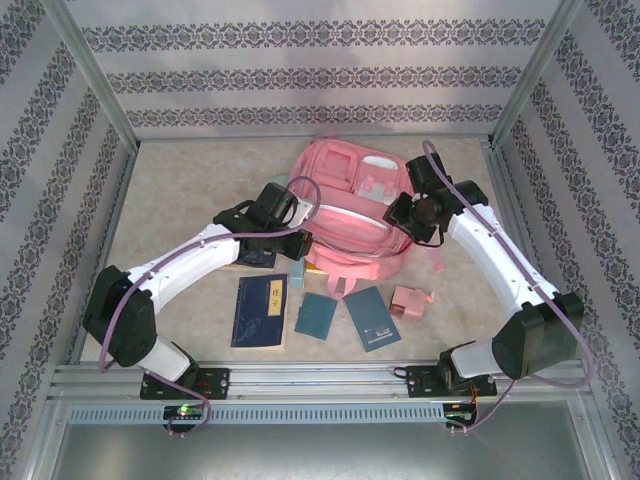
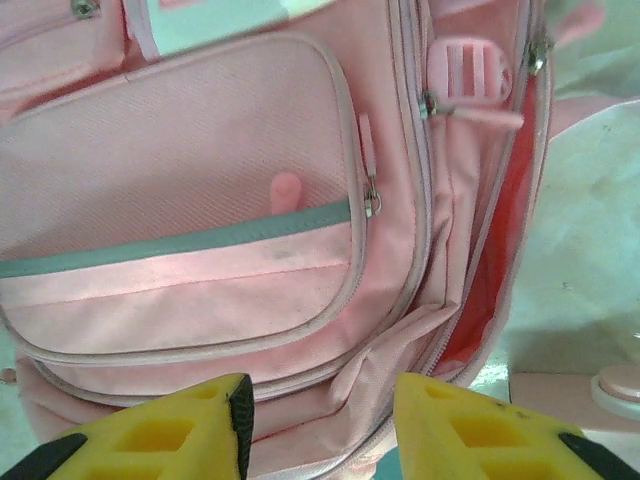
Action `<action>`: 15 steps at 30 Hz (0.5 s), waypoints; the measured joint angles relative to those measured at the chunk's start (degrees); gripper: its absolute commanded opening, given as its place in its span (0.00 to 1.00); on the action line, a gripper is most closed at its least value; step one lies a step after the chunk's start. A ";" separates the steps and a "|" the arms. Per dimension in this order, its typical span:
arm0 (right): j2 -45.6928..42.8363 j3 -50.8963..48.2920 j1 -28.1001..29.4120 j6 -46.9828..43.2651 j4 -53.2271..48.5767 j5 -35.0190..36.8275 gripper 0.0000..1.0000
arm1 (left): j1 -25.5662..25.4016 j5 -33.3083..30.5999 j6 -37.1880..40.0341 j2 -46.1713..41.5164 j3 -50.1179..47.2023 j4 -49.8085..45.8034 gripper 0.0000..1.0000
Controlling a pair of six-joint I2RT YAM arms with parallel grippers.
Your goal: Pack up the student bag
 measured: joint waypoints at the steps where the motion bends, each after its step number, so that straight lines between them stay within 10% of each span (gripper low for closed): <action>1: -0.07 0.76 0.00 0.07 -0.48 0.07 0.43 | -0.09 0.31 -0.50 0.70 0.74 -0.04 0.00; 15: -4.13 0.94 1.49 18.73 -1.18 -8.81 0.39 | -5.25 2.25 -2.40 6.14 9.73 -0.17 0.00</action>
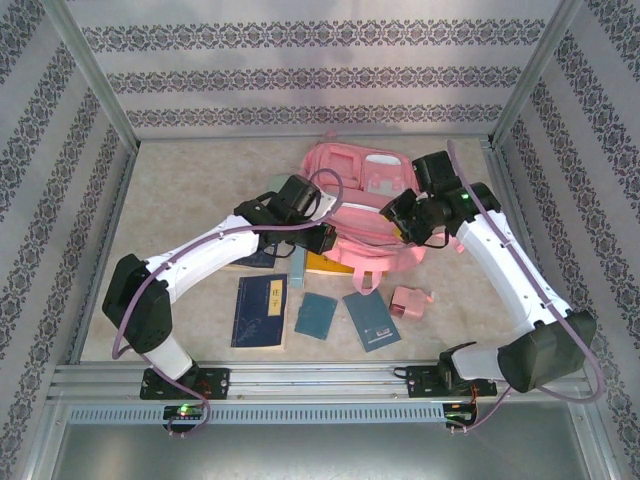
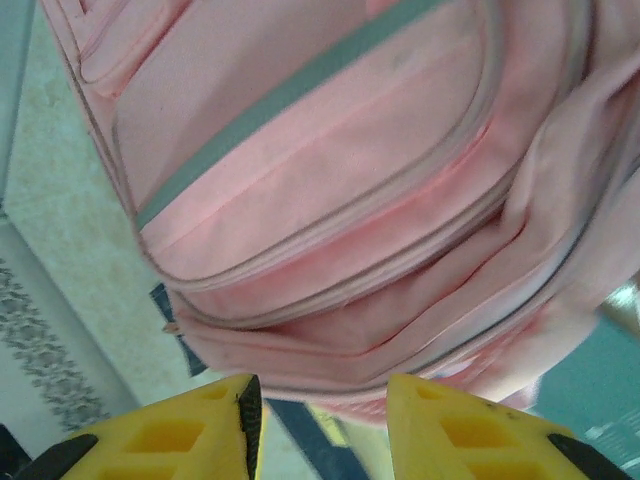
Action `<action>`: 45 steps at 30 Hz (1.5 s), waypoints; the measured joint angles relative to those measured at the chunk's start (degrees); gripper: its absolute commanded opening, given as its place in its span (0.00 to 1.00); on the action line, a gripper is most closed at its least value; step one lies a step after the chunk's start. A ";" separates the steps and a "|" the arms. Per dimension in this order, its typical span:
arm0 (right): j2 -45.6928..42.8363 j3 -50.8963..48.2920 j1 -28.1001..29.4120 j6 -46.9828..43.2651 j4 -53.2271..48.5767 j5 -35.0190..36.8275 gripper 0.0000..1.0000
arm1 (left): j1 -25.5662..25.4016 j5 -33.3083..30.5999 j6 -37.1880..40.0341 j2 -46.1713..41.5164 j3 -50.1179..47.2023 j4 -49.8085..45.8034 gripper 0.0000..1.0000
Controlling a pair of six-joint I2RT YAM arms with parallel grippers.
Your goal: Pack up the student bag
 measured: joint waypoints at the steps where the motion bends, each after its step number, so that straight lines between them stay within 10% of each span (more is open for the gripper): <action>1: -0.22 -0.39 0.79 2.23 0.46 -0.83 0.40 | -0.48 0.11 0.02 0.20 0.42 0.02 0.00; 31: -0.04 -10.58 5.38 25.46 9.81 -5.38 0.51 | -6.03 -0.37 3.15 0.94 1.40 0.17 0.00; 45: 2.84 -10.56 5.16 21.88 8.46 -4.24 0.00 | -6.40 -2.12 4.00 0.94 1.33 0.28 0.00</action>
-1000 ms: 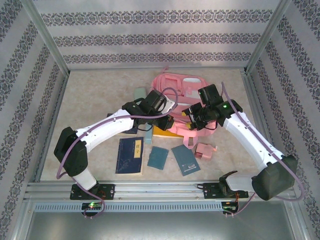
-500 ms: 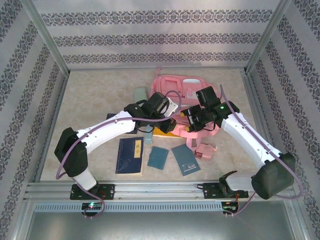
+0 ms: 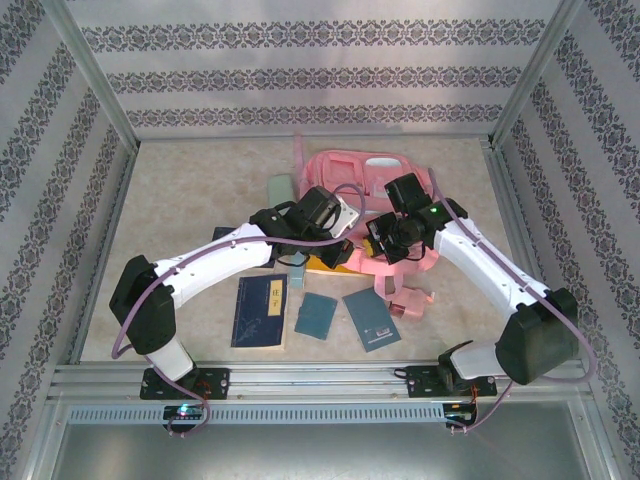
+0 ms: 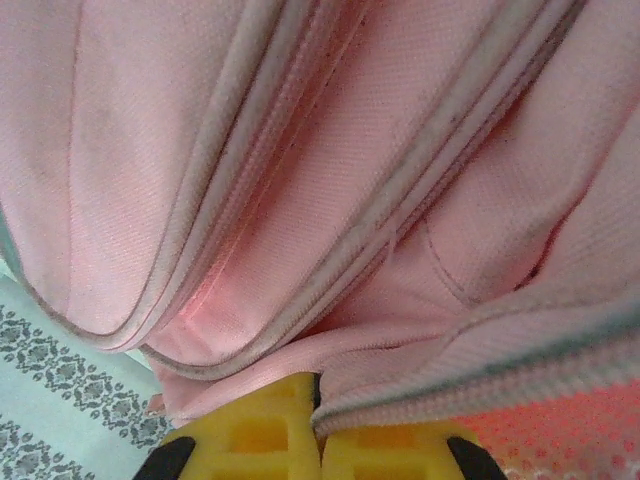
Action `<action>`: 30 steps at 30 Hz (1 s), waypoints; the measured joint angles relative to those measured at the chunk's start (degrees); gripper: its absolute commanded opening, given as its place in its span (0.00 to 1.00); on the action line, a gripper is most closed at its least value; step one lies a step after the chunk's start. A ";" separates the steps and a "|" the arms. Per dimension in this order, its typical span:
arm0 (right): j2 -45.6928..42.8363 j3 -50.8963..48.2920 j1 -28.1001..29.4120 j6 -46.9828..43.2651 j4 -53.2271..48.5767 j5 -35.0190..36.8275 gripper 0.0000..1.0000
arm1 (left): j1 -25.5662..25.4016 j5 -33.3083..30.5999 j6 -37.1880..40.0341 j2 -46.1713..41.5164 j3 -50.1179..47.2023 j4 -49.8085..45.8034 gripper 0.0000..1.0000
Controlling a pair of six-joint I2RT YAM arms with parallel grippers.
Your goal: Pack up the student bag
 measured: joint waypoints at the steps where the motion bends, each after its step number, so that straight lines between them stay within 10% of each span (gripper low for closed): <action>1: -0.24 0.00 0.00 -0.48 -0.04 0.28 0.00 | 0.00 -0.02 0.00 0.00 -0.07 0.24 0.00; 30: -8.76 -0.26 -2.40 -10.58 0.22 7.58 0.00 | 7.63 1.81 -1.16 -3.08 -3.32 3.98 0.00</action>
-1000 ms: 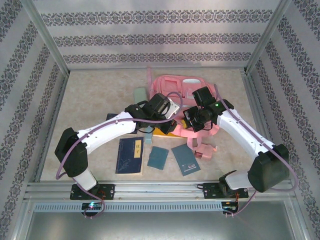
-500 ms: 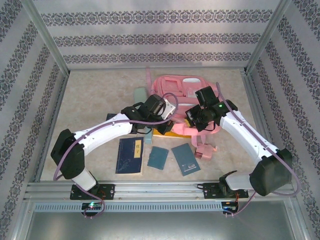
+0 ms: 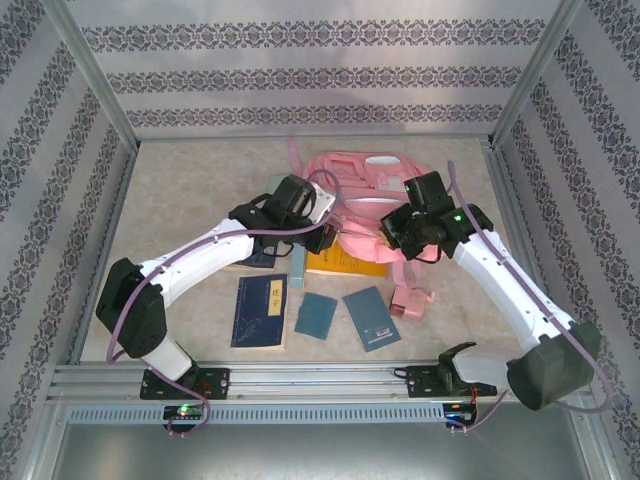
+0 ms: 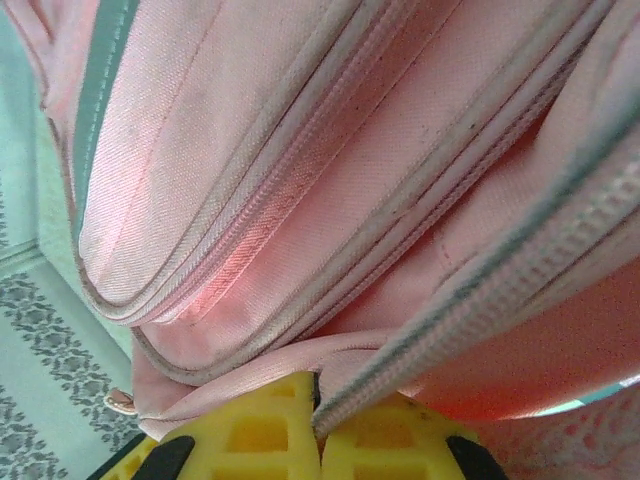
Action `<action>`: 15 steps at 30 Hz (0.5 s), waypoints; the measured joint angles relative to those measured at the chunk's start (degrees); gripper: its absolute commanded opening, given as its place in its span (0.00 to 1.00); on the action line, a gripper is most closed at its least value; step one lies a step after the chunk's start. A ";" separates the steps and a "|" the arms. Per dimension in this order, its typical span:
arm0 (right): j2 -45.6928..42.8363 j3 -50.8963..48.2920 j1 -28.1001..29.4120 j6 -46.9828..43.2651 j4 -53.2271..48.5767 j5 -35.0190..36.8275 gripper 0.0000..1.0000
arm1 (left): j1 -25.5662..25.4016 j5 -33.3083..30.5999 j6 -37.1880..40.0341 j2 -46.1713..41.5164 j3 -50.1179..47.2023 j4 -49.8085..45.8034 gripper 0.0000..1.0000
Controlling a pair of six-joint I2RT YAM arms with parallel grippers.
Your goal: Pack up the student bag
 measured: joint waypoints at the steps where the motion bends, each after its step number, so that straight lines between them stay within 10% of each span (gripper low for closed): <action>1: -0.83 -0.72 -0.13 0.61 0.72 0.20 0.00 | 0.00 -0.04 0.26 0.52 1.53 -0.66 0.00; 15: -2.49 -6.01 -2.54 -6.82 6.51 -4.61 0.00 | 0.00 -2.97 1.64 -0.94 4.07 -5.81 0.00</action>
